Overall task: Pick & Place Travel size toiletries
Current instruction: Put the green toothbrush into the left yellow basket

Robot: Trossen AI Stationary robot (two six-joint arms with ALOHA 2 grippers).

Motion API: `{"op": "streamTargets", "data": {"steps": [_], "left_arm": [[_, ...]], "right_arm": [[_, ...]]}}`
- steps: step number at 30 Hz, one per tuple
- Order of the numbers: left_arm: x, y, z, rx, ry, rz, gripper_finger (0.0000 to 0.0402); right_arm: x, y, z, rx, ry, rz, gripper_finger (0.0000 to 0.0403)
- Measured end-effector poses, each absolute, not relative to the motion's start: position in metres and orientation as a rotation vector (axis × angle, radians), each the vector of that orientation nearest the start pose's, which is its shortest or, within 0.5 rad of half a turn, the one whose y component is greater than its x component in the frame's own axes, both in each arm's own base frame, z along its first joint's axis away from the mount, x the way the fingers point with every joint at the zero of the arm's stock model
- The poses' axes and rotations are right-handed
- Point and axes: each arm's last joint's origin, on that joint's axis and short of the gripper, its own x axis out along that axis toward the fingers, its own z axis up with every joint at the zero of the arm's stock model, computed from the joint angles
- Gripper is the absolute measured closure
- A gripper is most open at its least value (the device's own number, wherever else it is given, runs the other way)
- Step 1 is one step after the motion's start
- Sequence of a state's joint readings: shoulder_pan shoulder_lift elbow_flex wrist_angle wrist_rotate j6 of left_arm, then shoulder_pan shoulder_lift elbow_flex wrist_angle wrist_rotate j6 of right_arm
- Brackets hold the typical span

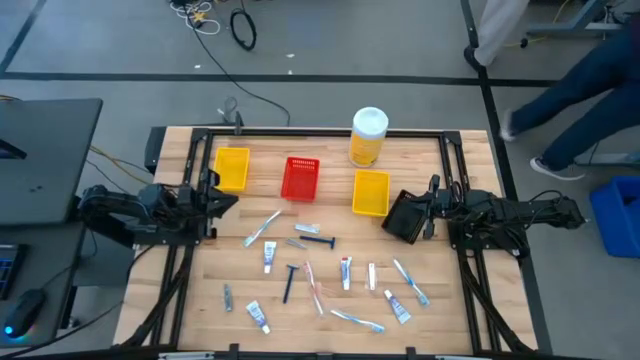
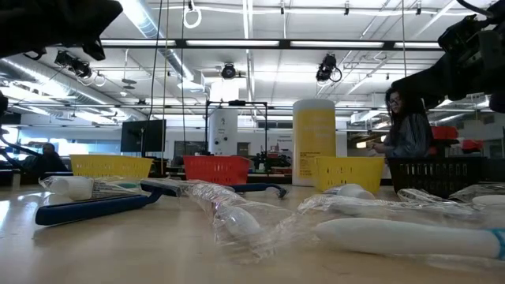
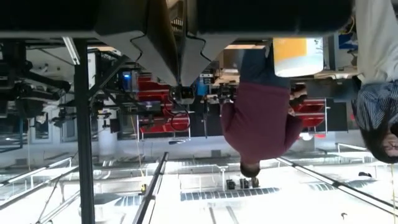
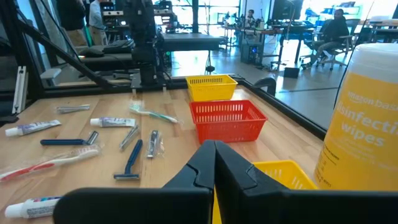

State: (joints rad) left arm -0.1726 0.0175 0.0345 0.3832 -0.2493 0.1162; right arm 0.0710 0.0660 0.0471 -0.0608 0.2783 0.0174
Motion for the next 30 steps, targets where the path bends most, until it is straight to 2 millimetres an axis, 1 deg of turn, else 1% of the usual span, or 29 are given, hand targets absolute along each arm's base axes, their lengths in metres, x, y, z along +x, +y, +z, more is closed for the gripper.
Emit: {"op": "streamTargets", "data": {"steps": [6, 9, 13, 17, 22, 24, 27, 30], "left_arm": [[0.088, -0.008, 0.209, 0.03, -0.382, 0.097, 0.0374], [0.088, -0.009, 0.21, 0.002, -0.392, 0.074, 0.0374], [0.085, -0.008, 0.218, 0.004, -0.45, 0.079, 0.0374], [0.078, -0.007, 0.241, 0.003, -0.492, 0.066, 0.0374], [0.073, -0.006, 0.273, 0.037, -0.421, 0.074, 0.0374], [0.074, -0.006, 0.284, 0.046, -0.382, 0.091, 0.0374], [0.079, -0.007, 0.298, 0.076, -0.303, 0.098, 0.0374], [0.085, -0.007, 0.312, 0.084, -0.23, 0.121, 0.0374]], "right_arm": [[0.098, -0.001, 0.169, 0.004, 0.077, -0.208, 0.0397], [0.098, -0.001, 0.169, 0.004, 0.077, -0.208, 0.0397], [0.098, -0.001, 0.169, 0.004, 0.077, -0.208, 0.0397], [0.098, -0.001, 0.169, 0.003, 0.077, -0.208, 0.0397], [0.098, -0.001, 0.169, 0.004, 0.077, -0.208, 0.0397], [0.098, -0.001, 0.169, -0.026, 0.079, -0.212, 0.0397], [0.098, -0.002, 0.169, -0.139, 0.088, -0.253, 0.0397], [0.098, -0.003, 0.169, -0.161, 0.093, -0.268, 0.0397]]}}
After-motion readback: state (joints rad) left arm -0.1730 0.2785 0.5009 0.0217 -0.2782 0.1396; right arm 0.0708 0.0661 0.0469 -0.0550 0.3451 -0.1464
